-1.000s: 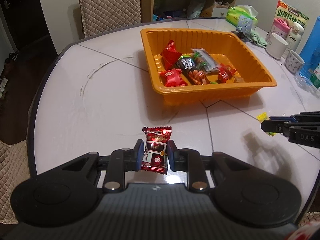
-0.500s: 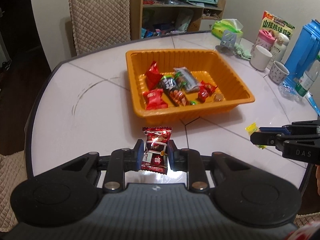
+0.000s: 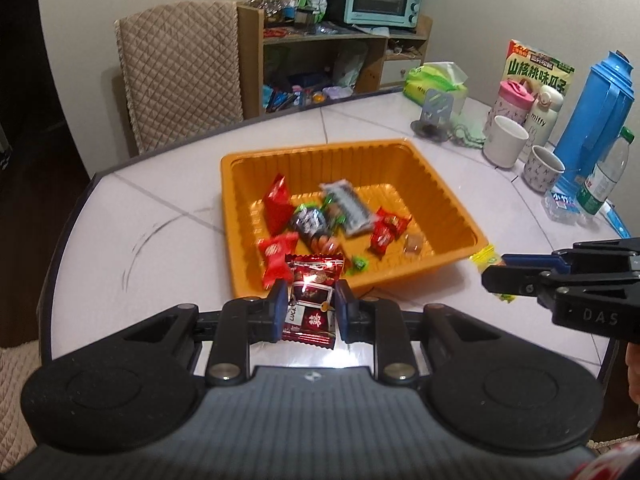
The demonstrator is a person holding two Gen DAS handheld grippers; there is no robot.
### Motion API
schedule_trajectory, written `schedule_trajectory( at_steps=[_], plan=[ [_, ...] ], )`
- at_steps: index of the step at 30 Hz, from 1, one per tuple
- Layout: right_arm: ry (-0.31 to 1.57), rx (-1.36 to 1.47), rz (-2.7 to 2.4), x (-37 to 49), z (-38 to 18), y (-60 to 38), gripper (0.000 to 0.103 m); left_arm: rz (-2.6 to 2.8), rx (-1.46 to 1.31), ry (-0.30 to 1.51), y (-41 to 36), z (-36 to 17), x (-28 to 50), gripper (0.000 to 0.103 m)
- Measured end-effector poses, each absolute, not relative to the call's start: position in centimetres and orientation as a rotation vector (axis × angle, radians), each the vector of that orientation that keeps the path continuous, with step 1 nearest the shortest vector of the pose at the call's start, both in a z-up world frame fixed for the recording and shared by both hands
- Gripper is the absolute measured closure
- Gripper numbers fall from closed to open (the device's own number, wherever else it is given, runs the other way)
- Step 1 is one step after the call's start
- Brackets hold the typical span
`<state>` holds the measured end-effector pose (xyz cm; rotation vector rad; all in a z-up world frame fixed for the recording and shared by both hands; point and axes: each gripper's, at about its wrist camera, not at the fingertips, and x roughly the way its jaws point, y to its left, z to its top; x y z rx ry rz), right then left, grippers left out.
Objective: Organize snacks
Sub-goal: 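Carry the red candy and yellow-green candy over the orange tray with both tools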
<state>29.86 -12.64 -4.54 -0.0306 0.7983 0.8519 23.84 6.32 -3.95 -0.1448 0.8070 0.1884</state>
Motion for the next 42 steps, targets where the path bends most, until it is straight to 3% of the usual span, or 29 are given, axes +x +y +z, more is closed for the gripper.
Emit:
schedule_trajectory(
  at_steps=[18,42],
  plan=[
    [0.769,-0.001,0.820,35.6,-4.5,-12.0,0.082,0.155,-0.105,0.790,4.7,-3.8,31.4,0.081],
    [0.821,0.017,0.772,41.0,-7.6,-12.0,0.082,0.132,-0.136,0.869,4.3,-7.8,37.7,0.081]
  ],
)
